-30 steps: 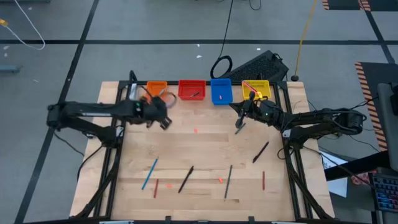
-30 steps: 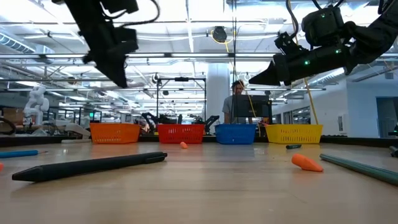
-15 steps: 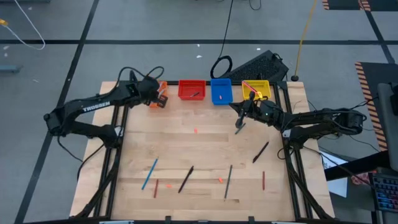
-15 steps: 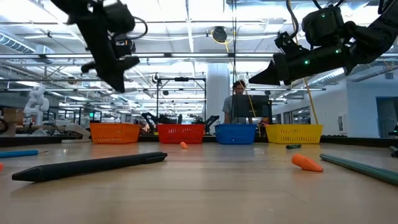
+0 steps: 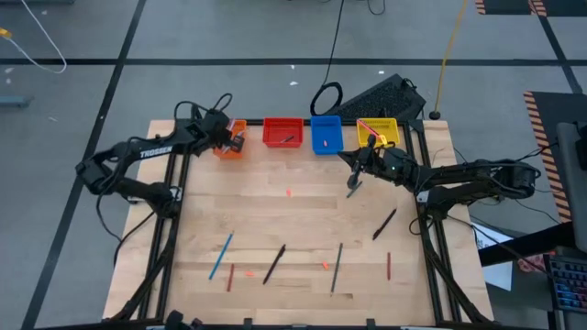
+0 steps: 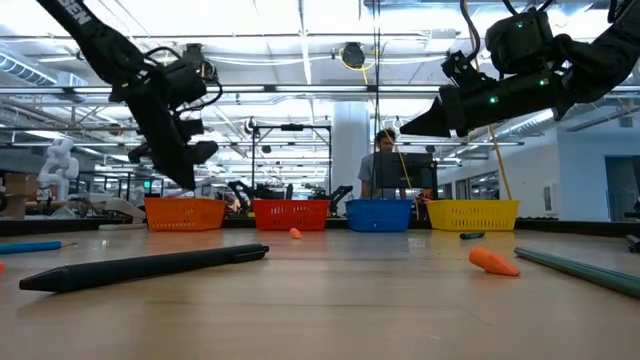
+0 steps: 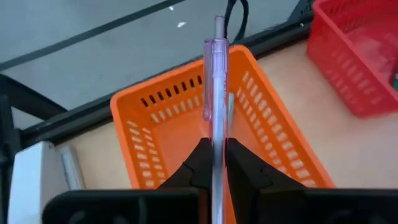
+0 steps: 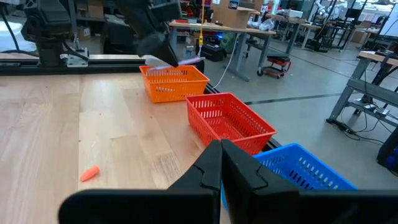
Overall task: Sort crayons/erasers/pens/pencils in bins
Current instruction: Put the purple pen into the orange basket, then put the bottom right orange pencil eraser into the blue basket
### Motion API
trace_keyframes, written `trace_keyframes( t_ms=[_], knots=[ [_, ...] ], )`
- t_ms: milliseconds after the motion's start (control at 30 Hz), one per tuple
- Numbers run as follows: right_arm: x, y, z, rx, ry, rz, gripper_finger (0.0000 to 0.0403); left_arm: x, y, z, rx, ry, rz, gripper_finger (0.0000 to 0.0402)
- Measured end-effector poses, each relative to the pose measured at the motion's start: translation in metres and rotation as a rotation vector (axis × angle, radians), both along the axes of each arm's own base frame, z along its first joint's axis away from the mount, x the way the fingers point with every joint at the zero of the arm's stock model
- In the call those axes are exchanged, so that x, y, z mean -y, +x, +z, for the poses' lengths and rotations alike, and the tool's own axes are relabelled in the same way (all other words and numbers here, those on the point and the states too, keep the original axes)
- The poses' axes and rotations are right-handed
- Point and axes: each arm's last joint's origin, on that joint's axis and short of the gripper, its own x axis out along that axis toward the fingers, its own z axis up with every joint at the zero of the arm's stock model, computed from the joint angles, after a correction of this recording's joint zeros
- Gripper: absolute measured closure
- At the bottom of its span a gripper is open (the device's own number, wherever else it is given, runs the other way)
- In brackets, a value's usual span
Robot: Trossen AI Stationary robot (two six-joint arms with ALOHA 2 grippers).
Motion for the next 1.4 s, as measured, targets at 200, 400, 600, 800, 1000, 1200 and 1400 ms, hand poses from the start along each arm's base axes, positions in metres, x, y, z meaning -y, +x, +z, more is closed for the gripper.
trace_keyframes(
  t_ms=[200,400,600,800,1000,1200,1400],
  knots=[
    [0.000,0.000,0.000,0.000,-0.001,0.000,0.0403,-0.008,0.001,-0.017,-0.036,-0.050,-0.018,0.0375],
    [0.000,0.000,0.000,-0.001,-0.003,0.000,0.0403,-0.011,0.005,-0.031,-0.053,-0.086,-0.026,0.0373],
    [0.000,0.000,0.000,-0.001,-0.003,0.001,0.0403,-0.011,0.005,-0.031,-0.059,-0.086,-0.031,0.0321],
    [0.000,0.000,0.000,-0.002,-0.003,0.001,0.0403,-0.012,0.005,-0.031,-0.069,-0.079,-0.037,0.0281],
    [0.000,0.000,0.000,-0.002,-0.003,0.001,0.0403,-0.010,0.003,-0.021,-0.080,-0.032,-0.060,0.0274],
    [0.000,0.000,0.000,-0.002,-0.003,0.001,0.0403,-0.002,-0.002,0.002,-0.042,0.036,-0.083,0.0274],
    [0.000,0.000,0.000,0.000,0.000,-0.001,0.0403,0.022,0.003,0.024,0.001,0.091,-0.171,0.0318]
  ],
)
